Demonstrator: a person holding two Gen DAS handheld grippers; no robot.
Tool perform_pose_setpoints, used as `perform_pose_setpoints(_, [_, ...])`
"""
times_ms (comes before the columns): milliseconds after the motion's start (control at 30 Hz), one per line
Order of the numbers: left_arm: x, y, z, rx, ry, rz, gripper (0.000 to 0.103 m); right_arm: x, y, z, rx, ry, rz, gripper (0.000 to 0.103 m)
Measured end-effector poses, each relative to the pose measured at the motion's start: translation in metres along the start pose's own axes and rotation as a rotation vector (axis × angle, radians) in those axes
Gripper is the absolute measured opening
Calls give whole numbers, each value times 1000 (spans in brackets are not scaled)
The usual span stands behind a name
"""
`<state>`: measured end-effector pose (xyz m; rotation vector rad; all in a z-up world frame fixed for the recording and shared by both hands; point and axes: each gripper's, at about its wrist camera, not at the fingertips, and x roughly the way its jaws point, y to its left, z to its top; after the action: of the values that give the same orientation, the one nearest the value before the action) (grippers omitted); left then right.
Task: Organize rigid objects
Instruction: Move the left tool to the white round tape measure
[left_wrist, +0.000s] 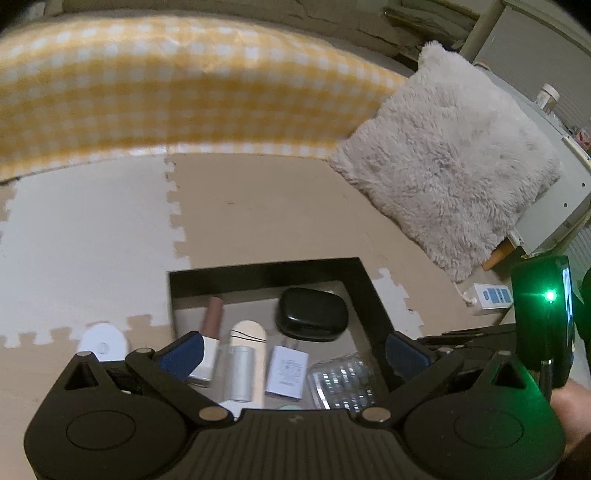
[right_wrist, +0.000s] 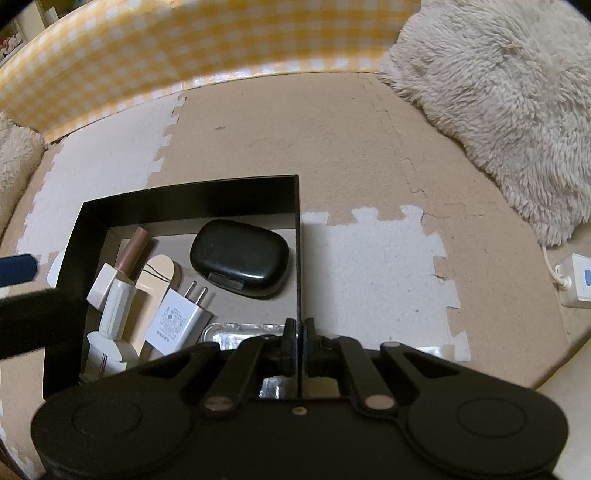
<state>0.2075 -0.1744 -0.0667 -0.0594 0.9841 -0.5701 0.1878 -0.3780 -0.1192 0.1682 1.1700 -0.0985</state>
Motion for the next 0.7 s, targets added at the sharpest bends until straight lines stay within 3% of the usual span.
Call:
perform_pose_setpoints(267, [-29,31,-2,44,-76,64,103,0,1,0,-7,2,-6,4])
perform_pose_setpoints(433, [-39,56,-5,65,-118,148,103,0,2,1,-9,3,-7,4])
perform_pose_setpoints(700, [-26,92,-17,98,-102,222,103,0,2,1,-11,4,-9,4])
